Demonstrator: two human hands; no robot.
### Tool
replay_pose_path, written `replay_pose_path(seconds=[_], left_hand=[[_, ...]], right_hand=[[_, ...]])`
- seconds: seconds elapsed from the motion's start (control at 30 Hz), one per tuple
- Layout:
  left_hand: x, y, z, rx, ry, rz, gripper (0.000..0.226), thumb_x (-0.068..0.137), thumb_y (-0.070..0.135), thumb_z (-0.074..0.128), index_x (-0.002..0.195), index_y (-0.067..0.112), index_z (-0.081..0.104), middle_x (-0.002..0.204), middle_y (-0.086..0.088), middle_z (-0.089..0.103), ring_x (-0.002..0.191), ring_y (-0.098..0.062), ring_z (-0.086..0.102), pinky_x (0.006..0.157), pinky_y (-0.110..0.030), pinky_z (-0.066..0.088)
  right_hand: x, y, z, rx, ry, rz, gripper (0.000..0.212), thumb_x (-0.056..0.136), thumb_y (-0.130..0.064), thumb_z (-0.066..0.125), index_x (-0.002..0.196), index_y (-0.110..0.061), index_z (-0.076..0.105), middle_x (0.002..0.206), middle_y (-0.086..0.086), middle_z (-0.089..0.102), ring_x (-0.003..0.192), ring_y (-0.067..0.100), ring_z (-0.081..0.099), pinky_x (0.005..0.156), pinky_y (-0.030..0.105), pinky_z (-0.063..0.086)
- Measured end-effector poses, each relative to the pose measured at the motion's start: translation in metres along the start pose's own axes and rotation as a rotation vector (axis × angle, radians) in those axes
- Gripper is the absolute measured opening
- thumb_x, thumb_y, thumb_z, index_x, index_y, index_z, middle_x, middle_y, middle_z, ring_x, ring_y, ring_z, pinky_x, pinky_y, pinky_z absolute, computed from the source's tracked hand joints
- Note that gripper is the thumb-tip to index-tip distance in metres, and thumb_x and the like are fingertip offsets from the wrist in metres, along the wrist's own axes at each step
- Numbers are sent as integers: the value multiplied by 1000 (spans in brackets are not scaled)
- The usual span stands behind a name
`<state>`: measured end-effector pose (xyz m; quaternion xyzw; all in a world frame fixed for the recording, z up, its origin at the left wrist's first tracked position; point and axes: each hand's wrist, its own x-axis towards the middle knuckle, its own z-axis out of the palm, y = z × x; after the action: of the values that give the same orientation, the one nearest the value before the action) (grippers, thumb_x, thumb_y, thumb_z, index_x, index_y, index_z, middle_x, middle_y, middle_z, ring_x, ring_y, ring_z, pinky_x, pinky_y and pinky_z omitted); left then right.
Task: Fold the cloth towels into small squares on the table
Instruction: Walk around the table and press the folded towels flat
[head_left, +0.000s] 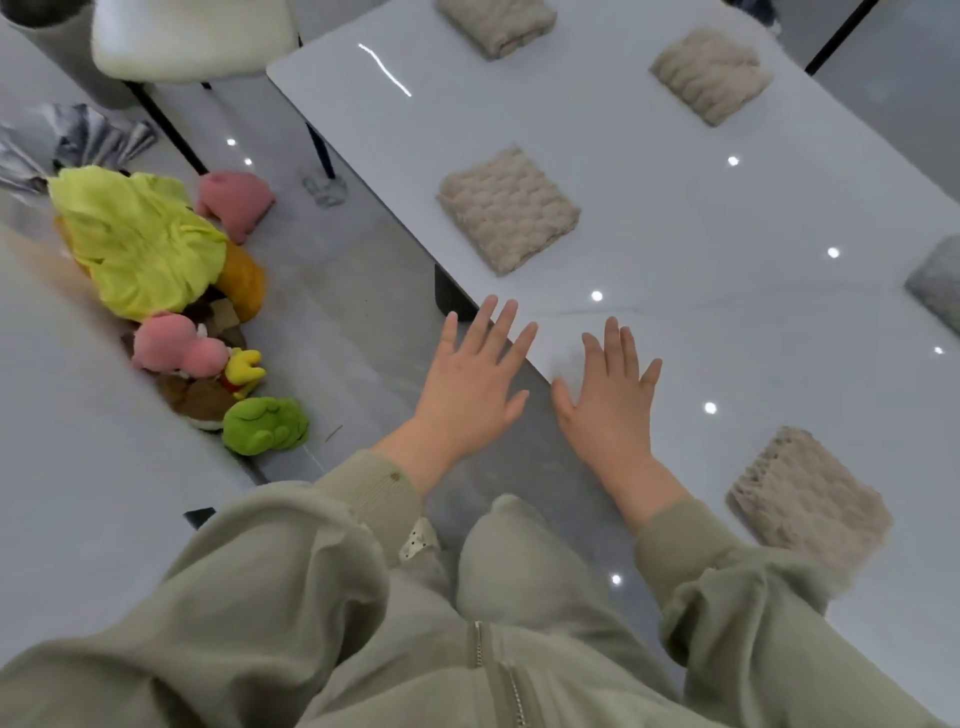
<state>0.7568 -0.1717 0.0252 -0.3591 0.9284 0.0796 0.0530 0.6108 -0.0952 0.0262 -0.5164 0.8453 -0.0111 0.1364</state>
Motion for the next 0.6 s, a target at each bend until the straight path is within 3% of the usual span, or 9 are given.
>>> replay_pose_path(seconds=[0.23, 0.3, 0.4, 0.43, 0.53, 0.6], left_hand=[[82, -49, -4, 64, -5, 127, 71, 95, 53, 28, 151, 23, -5, 159, -6, -12, 145, -27, -15, 113, -53, -10], [114, -66, -6, 87, 5, 174, 71, 92, 51, 33, 151, 21, 9, 159, -9, 2, 146, -30, -2, 112, -53, -5], [153, -92, -13, 86, 26, 224, 68, 85, 49, 34, 146, 18, 31, 154, -11, 25, 143, -32, 20, 110, -57, 16], [165, -101, -14, 95, 9, 246, 69, 86, 49, 34, 147, 18, 28, 155, -11, 23, 144, -32, 18, 111, -57, 17], [187, -122, -18, 93, -86, 306, 71, 94, 49, 31, 150, 21, -2, 159, -8, -9, 145, -28, -14, 112, -50, -10], [200, -130, -19, 86, -123, 330, 72, 95, 50, 27, 147, 24, -16, 157, -6, -20, 141, -24, -25, 109, -46, -19]], right_hand=[[61, -1, 2, -16, 37, 222, 63, 95, -40, 37, 148, -10, 22, 159, 10, 3, 147, 25, -3, 114, 55, -1], [85, -6, 5, 1, 28, 271, 63, 96, -41, 35, 149, -10, 19, 159, 9, 1, 147, 24, -4, 115, 54, 0], [116, -16, 7, 24, -6, 312, 65, 96, -43, 33, 150, -11, 15, 160, 8, -2, 147, 23, -5, 115, 53, -1], [126, -20, 7, 29, -19, 323, 65, 96, -43, 32, 150, -11, 14, 160, 8, -2, 147, 23, -5, 115, 53, -2], [149, -35, 1, 56, -28, 350, 65, 96, -42, 33, 150, -10, 15, 160, 9, -1, 147, 24, -4, 115, 53, -2], [161, -41, -4, 76, -17, 370, 65, 96, -43, 30, 150, -9, 15, 160, 9, 0, 147, 24, -4, 115, 53, -3]])
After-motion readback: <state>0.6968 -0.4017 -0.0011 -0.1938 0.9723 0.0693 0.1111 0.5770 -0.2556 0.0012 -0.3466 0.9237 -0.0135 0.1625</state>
